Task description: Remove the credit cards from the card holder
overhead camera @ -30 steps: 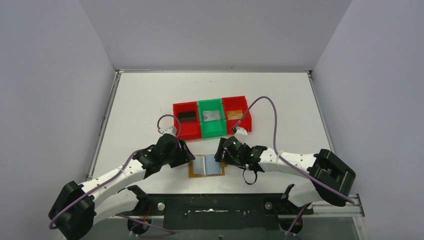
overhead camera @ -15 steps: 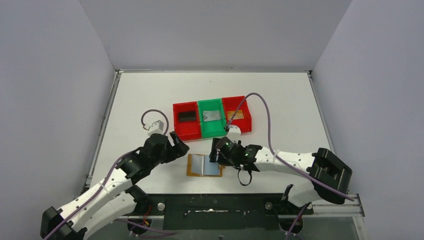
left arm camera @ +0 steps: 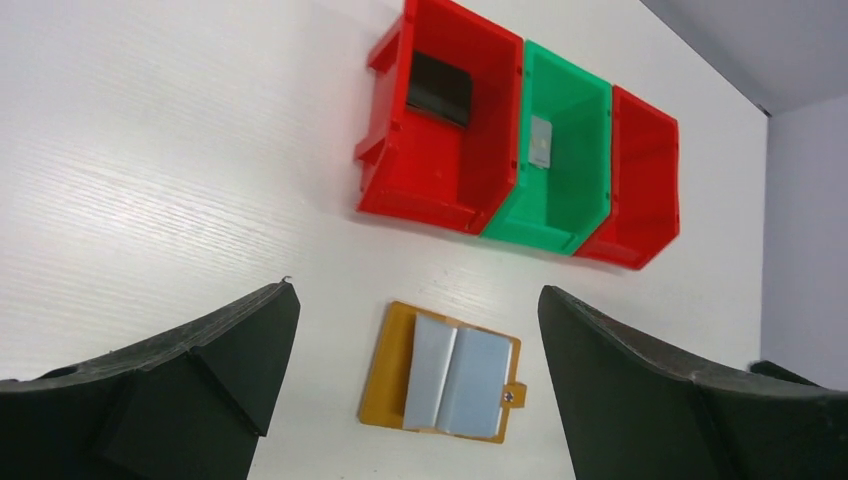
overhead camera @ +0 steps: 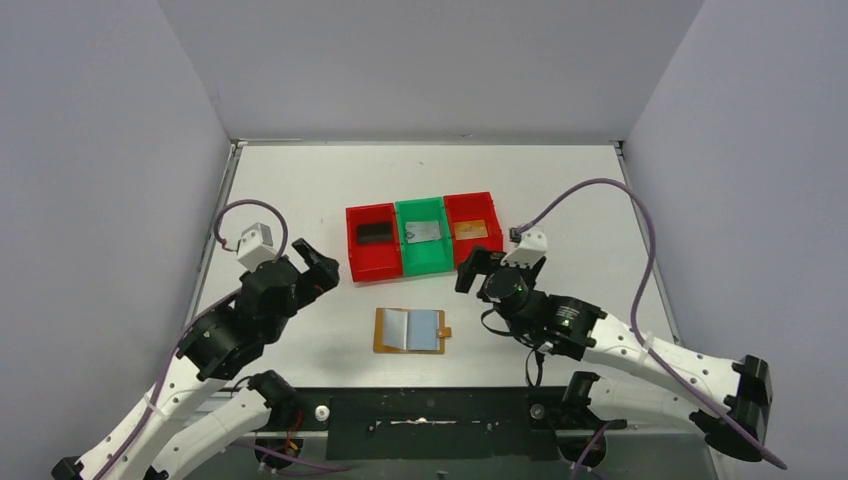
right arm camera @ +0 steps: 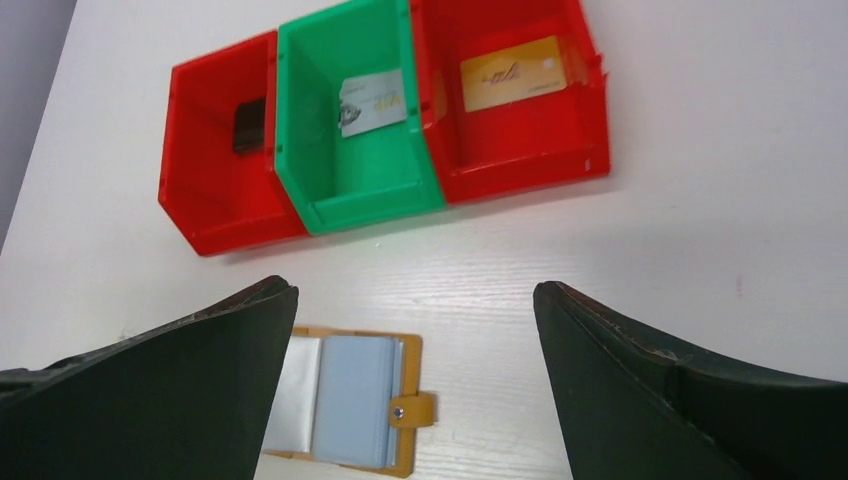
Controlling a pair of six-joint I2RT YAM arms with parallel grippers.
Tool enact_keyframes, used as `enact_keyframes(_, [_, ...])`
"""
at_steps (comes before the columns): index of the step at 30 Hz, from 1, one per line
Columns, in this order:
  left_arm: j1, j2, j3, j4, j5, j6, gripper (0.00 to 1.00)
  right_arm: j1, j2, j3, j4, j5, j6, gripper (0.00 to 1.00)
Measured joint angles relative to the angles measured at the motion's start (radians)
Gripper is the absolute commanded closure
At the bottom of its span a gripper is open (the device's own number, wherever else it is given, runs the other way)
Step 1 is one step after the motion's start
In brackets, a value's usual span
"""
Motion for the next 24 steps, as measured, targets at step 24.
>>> enact_keyframes(24, [0.0,0.167,0.229,-0.353,-0.317,-0.031,0.05,-0.556,-0.203,0.056,-0.127,-0.064,-0.345,0.02])
